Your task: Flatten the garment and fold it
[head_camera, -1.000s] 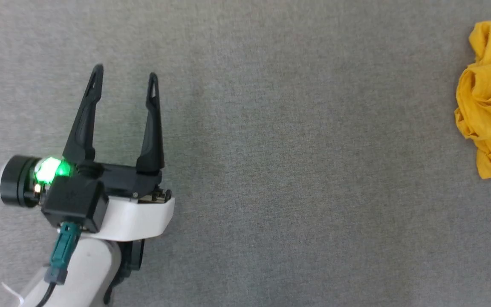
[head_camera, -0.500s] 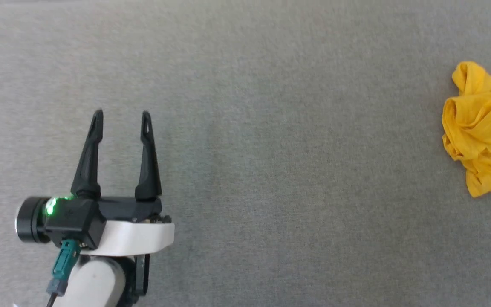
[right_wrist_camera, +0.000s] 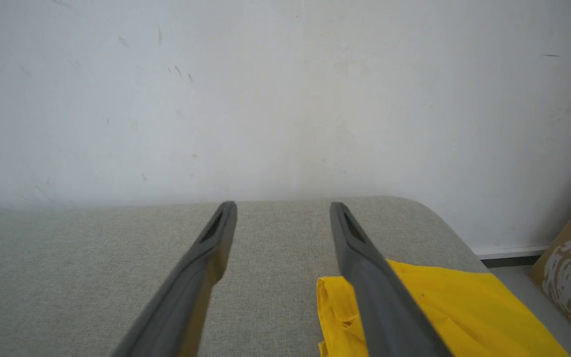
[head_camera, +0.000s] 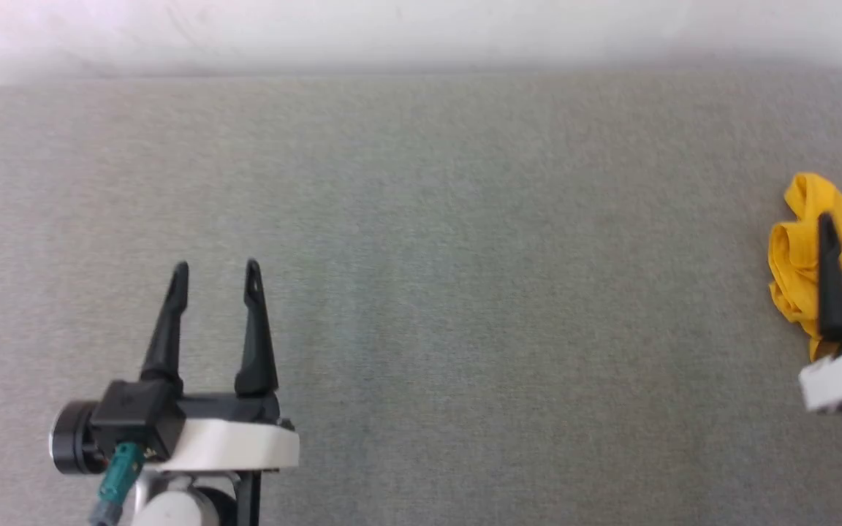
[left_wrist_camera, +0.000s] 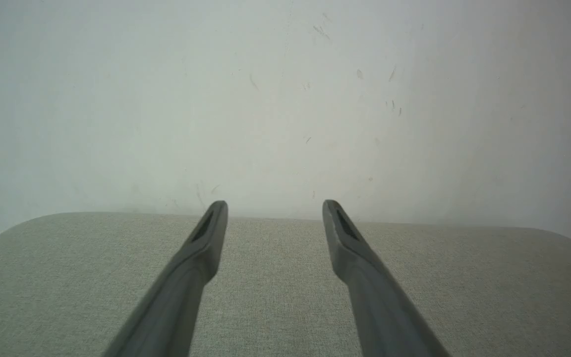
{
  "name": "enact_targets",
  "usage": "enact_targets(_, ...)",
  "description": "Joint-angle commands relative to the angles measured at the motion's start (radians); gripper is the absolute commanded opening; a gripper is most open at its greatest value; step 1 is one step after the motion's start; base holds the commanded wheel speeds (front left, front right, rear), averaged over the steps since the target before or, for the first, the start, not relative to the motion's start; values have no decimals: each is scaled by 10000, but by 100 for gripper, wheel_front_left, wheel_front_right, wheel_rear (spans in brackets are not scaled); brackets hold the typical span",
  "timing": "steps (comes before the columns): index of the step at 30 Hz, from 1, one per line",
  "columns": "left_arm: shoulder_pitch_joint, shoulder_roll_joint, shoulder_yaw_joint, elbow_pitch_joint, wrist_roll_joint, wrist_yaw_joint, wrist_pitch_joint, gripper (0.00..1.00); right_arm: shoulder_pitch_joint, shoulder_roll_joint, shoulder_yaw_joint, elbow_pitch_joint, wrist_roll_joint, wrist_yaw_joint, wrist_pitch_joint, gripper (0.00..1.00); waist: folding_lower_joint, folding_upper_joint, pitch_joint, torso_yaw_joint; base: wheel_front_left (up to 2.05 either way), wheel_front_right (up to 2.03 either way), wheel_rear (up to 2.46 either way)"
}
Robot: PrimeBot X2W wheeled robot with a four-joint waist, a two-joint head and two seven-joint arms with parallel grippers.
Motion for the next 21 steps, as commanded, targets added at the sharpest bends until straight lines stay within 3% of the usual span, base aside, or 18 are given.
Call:
enact_targets(1,284,-157,63,110,91,-131,-46,100,413,235,61,-190,-334,-9,-373,100,2,0,-450,358,0,0,0)
enact_targets(10,1353,-558,382,416,349,-520,-46,100,1833,997,457,176,-1505,-9,-1421,100,2,0,-964,528,0,0,0)
enact_targets(21,1833,-1061,587,937,502,-1085,-47,100,2165,1098,714,1009,-1483,-9,-1989,100,2,0,-1115,585,0,0,0)
